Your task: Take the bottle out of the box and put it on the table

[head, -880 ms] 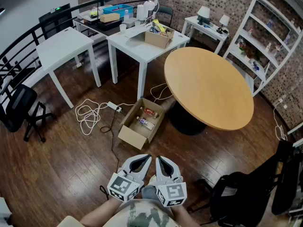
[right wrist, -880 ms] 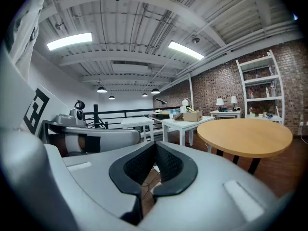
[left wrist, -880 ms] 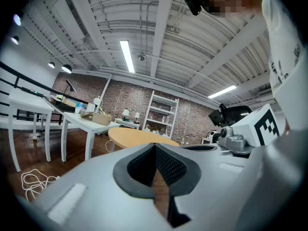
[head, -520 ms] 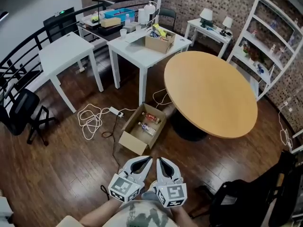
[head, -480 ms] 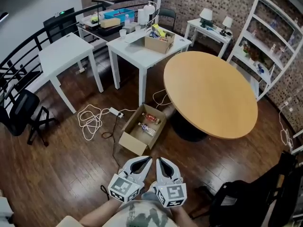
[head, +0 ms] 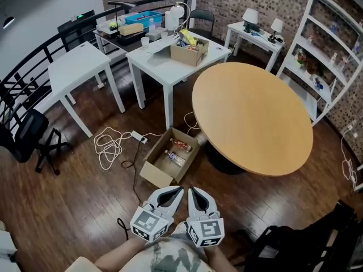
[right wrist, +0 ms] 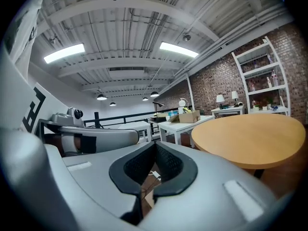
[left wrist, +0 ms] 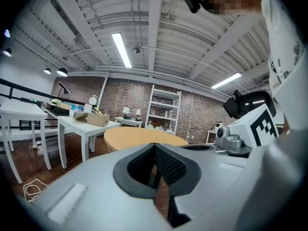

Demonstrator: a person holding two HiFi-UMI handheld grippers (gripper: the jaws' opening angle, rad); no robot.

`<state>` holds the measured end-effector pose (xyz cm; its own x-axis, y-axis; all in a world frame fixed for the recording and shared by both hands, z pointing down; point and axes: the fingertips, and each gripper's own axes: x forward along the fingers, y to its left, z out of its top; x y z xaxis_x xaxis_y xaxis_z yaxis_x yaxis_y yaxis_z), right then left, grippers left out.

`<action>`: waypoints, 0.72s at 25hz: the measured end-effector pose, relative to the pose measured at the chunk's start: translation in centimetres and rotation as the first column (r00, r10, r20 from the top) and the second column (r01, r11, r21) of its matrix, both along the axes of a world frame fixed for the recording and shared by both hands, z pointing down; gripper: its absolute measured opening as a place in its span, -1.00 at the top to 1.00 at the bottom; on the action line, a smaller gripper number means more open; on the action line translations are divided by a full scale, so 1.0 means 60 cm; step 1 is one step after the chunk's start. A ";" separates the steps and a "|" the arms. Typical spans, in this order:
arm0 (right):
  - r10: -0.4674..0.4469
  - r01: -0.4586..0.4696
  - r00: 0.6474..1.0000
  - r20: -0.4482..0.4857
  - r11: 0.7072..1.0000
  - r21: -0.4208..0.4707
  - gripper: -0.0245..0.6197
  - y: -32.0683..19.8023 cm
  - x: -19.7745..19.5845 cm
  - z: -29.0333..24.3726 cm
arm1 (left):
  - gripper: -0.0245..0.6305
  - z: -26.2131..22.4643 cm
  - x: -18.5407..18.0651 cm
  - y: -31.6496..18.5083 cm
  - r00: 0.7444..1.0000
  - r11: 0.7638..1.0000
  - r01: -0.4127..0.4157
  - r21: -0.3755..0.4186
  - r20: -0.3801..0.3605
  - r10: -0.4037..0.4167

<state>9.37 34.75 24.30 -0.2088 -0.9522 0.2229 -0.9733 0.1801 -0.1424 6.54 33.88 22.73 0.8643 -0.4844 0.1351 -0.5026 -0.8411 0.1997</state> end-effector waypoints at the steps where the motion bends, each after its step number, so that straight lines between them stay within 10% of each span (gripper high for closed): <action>1: -0.006 0.006 1.000 0.001 1.000 0.004 0.92 -0.005 0.008 -0.004 | 0.93 0.001 0.009 -0.002 1.000 1.000 0.002 -0.002 0.005 -0.002; 18: -0.068 0.068 0.997 0.024 0.998 0.019 0.93 -0.034 0.087 0.005 | 0.93 0.015 0.091 -0.032 0.998 0.999 0.047 -0.009 0.032 -0.047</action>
